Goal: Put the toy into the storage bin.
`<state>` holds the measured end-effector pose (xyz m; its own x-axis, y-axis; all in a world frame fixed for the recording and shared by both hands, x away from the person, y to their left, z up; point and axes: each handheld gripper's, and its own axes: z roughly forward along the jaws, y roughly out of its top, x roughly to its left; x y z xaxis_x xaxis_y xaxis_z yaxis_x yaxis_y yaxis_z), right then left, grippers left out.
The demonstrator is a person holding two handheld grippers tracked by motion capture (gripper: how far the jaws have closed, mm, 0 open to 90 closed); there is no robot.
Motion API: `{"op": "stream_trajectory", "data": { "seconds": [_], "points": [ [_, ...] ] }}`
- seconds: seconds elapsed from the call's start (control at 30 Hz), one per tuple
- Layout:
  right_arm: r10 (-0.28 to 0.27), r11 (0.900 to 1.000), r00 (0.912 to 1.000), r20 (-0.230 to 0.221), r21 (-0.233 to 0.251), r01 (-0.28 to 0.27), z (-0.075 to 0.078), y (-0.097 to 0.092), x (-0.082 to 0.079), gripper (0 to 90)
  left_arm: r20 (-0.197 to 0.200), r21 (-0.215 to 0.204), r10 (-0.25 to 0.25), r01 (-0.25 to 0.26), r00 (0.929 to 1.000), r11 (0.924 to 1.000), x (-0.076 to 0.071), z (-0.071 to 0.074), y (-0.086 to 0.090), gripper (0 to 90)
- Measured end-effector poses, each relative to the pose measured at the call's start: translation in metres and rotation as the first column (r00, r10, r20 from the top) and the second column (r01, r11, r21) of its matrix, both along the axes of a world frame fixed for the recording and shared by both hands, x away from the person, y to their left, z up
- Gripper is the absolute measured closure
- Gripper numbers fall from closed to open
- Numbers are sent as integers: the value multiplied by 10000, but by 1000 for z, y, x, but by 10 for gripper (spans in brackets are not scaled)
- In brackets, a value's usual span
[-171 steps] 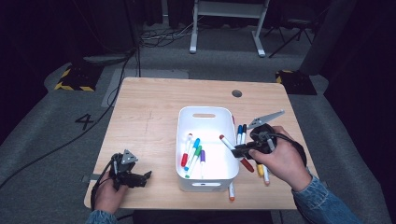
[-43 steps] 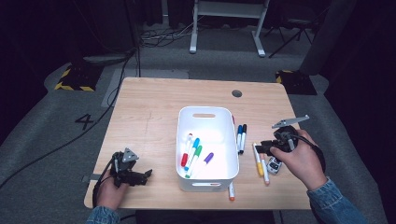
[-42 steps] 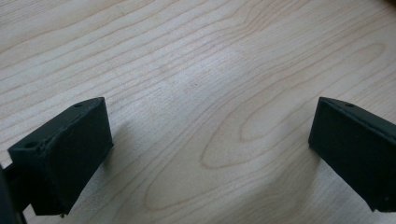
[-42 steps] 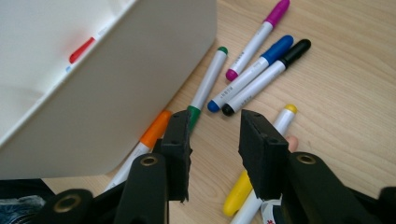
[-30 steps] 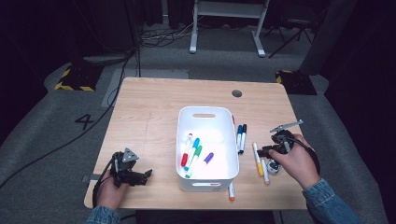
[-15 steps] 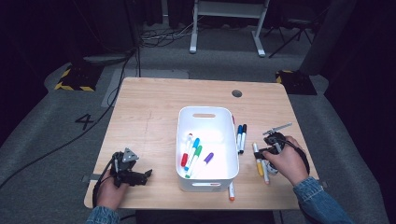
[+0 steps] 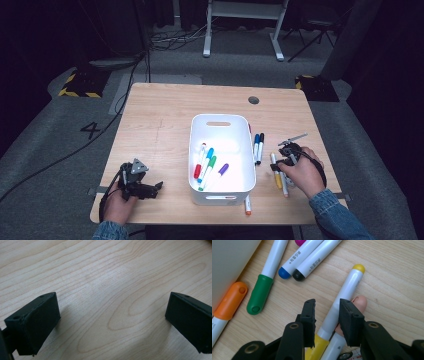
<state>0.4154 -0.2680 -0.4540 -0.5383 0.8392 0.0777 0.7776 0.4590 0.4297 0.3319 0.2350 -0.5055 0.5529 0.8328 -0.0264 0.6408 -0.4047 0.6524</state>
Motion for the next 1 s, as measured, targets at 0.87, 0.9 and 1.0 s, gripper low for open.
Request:
{"op": "stream_trajectory", "data": {
  "seconds": [0.87,0.9,1.0],
  "points": [
    [-683,9949,9966,-459,719,715,-3,10,-6,770,4,0,2,-2,10000,10000,0,0,0,0],
    [-700,9942,9966,-438,791,733,0,10,-6,770,8,-26,-2,2,10000,10000,0,0,0,0],
    [-638,9935,9977,-241,928,658,11,7,-9,770,18,10,6,-6,10000,10000,0,0,0,0]
  ]
}}
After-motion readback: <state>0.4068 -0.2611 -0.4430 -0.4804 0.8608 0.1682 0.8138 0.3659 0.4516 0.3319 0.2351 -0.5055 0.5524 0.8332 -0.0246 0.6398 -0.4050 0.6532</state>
